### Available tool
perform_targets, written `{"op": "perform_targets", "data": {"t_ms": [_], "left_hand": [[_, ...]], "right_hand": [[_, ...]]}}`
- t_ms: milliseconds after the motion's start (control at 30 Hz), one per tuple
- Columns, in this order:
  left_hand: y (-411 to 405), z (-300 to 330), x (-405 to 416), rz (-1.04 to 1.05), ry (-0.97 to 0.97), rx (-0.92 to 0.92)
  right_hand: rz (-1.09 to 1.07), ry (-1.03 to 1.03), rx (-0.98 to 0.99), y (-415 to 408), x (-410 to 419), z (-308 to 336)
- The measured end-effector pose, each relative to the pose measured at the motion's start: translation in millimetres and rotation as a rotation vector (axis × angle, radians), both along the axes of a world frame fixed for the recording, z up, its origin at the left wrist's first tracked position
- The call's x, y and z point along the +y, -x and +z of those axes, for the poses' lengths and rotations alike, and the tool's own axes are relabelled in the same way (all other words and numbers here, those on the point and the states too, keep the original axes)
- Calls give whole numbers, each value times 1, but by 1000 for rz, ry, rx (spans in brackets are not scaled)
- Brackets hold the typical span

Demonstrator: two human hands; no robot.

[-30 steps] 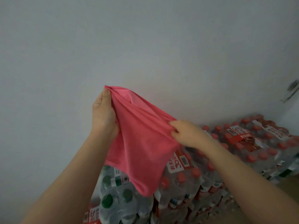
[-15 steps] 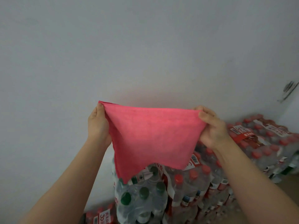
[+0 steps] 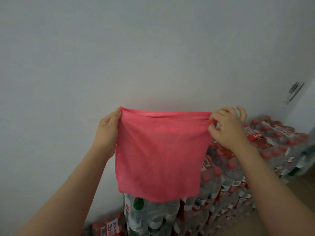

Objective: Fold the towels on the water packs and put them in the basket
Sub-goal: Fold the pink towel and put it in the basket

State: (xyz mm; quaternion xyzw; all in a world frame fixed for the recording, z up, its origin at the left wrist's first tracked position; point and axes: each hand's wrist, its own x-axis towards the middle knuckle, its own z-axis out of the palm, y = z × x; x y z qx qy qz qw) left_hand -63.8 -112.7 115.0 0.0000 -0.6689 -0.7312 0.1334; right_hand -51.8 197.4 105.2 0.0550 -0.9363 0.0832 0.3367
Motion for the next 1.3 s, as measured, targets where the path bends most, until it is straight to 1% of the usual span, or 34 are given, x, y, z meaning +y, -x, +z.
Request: {"op": "perform_targets", "data": {"t_ms": [67,133,200,267,367,433,500,600,633,700,767,800,833,900,967,1067,1133,1200,1300], "left_hand": [[-1,2,5,-1,-4,-35],[0,4,11,-12,-16,-29],[3,8,17,-39,-18,0],[6,16,25,-71,-15,56],[10,31,39,-97,-87,177],[12,39,46,-98,-118,233],[19,43,52,-70,-92,268],[41,37,63,16,12,244],[49,33,69,55,77,221],[68,26,84,114,181,174],[84,25,99,176,191,131],[90,28,105,210,174,125],[94,33,111,246,152,142],[98,44,118,302,93,221],[98,48,120,298,48,297],[98,33,118,238,26,313],[94,10,116,193,18,251],[85,-18,117,168,32,155],[65,-64,122,197,56,6]], "right_hand": [[-62,17,-60,1,-2,3],[-124,1,-94,2,-2,4],[-150,6,4,3,-1,2],[-157,61,184,4,4,4],[-65,165,392,5,17,19],[38,187,437,8,30,31],[94,189,449,15,42,39],[140,293,402,40,59,41],[119,304,356,54,64,39],[-4,234,229,85,73,31],[-118,190,133,108,78,27],[-131,200,141,115,79,30],[-117,209,188,120,81,36],[-51,241,334,122,85,54],[16,267,437,122,94,65],[137,247,442,116,109,51],[239,276,371,108,118,25],[335,313,220,96,125,-7],[459,331,13,78,134,-58]]}}
